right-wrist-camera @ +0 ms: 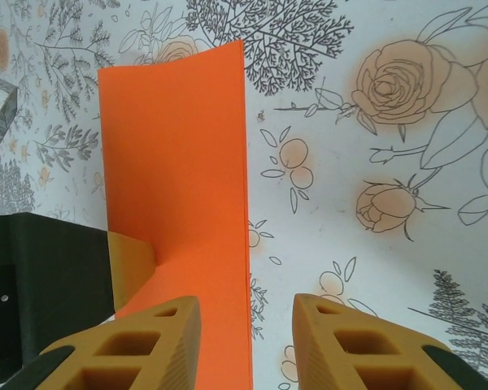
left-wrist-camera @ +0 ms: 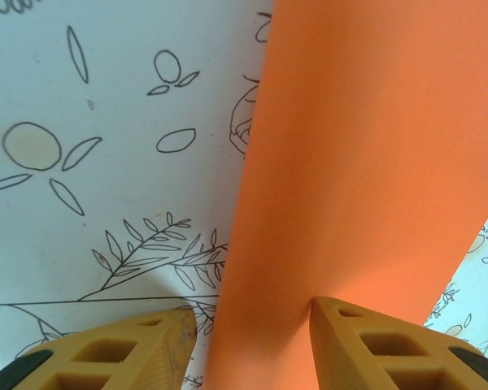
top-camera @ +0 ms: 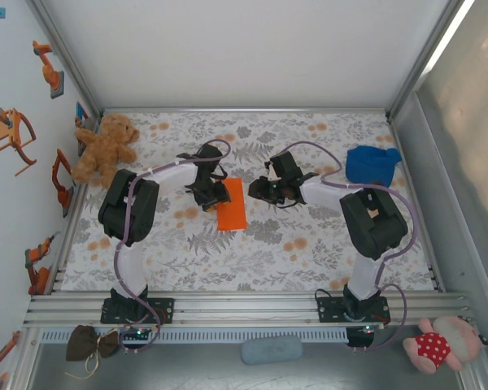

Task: Fold a paper plane with a square sheet of paper (pick it up from the middle)
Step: Hold the square sheet of paper at the center of the table.

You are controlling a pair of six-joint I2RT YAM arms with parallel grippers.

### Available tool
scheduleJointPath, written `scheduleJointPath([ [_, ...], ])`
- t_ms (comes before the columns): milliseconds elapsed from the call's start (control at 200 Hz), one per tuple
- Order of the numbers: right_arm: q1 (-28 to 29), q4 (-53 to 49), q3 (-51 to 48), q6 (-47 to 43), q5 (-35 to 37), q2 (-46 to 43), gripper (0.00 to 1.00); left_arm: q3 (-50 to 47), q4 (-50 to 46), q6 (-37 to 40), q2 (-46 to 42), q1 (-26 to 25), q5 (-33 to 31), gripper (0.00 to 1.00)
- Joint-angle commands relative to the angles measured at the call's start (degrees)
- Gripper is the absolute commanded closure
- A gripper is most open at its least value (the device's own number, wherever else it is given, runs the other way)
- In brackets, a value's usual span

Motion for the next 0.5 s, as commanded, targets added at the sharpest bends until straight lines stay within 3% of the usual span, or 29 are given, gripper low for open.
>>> scheduleJointPath([
  [0, -0.18, 0.15, 1.56, -0.61, -2.25, 1.26, 0.67, -5.56, 5.97, 1.87, 14.16, -2.64, -0.41, 0.54],
  [496, 1.31, 3.83, 5.46, 2.29, -10.81, 7.29, 0.86, -5.88, 5.97, 2.22, 15.39, -2.64, -0.03, 0.55],
])
